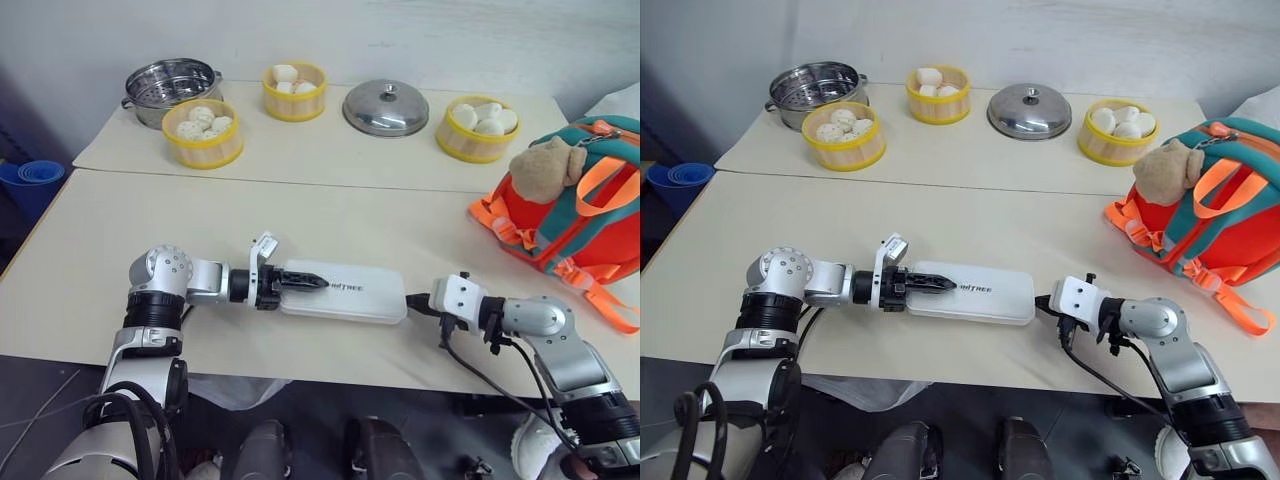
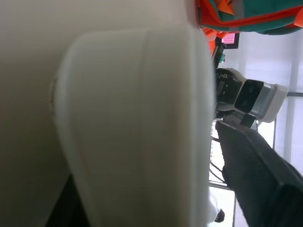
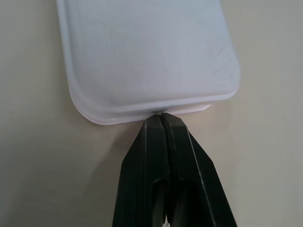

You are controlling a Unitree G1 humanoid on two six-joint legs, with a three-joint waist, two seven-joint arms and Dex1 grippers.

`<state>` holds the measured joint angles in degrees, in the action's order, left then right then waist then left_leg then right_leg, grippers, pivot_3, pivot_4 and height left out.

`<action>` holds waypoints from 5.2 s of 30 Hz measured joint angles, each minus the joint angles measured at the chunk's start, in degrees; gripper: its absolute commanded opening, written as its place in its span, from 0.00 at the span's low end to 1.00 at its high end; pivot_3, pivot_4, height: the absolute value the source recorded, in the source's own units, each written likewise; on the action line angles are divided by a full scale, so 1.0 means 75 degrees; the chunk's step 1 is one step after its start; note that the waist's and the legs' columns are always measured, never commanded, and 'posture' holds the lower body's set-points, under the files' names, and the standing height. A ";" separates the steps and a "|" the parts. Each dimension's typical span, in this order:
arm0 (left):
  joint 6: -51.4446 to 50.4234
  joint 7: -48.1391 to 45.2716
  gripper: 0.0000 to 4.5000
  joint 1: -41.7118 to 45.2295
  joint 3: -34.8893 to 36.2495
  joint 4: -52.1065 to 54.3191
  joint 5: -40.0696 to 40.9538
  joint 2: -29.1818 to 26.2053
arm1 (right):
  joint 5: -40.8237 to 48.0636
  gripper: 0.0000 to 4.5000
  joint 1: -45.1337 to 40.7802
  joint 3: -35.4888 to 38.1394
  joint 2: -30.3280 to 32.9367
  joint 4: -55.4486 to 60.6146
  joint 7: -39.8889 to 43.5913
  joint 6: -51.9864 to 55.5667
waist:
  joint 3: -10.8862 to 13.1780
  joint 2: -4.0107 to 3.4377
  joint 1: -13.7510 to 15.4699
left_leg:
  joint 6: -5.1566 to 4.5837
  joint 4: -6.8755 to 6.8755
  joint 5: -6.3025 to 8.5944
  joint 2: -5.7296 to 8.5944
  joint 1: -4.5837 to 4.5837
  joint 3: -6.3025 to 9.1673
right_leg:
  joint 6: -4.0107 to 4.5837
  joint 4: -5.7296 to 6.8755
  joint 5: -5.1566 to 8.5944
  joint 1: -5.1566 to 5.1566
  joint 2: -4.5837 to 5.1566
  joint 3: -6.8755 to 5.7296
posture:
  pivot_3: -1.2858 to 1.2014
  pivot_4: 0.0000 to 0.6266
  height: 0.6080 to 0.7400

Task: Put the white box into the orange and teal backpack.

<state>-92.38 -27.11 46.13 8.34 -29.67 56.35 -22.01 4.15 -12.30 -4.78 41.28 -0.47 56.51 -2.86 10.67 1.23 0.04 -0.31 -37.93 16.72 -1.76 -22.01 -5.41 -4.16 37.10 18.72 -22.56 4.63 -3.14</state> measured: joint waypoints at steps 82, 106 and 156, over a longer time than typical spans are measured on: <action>0.7729 -0.5355 0.26 -0.1420 0.0179 0.4541 -0.1498 -0.2229 | 0.8885 0.01 0.0714 0.3107 0.1257 0.3617 -0.0355 0.7341 | 0.0011 -0.0019 -0.0031 | -0.0035 0.0094 0.0014 0.0001 -0.0009 -0.0004 | -0.0006 -0.0088 -0.0004 -0.0008 0.0003 0.0003 | 0.52 0.24 1.00; 0.9763 -0.5957 0.26 0.2361 -0.2771 0.0611 -0.5102 0.0038 | 0.8720 0.01 0.0627 0.2882 0.0868 0.3743 -0.0639 0.7074 | 0.0017 -0.0008 0.0171 | -0.0084 -0.0009 0.0031 0.0007 -0.0059 0.0000 | -0.0039 -0.0085 -0.0022 -0.0006 0.0000 -0.0002 | 0.52 0.24 1.00; 1.0256 -0.5032 0.53 -0.0579 -0.2090 0.3814 -0.4281 0.0822 | 0.6977 0.00 0.0779 0.2460 -0.0157 0.3349 -0.1046 0.5894 | 0.0018 -0.0007 -0.0006 | -0.0079 -0.0016 0.0032 0.0004 -0.0040 0.0004 | -0.0047 -0.0070 -0.0027 0.0007 0.0001 0.0012 | 0.52 0.24 1.00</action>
<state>-15.46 -64.85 41.78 -7.34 -1.06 24.24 -15.84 56.48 -6.46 13.67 40.10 24.65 48.66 41.35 10.81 1.18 0.00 -0.90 -38.06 16.95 -1.73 -22.32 -5.38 -4.52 36.57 18.52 -22.51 4.64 -3.05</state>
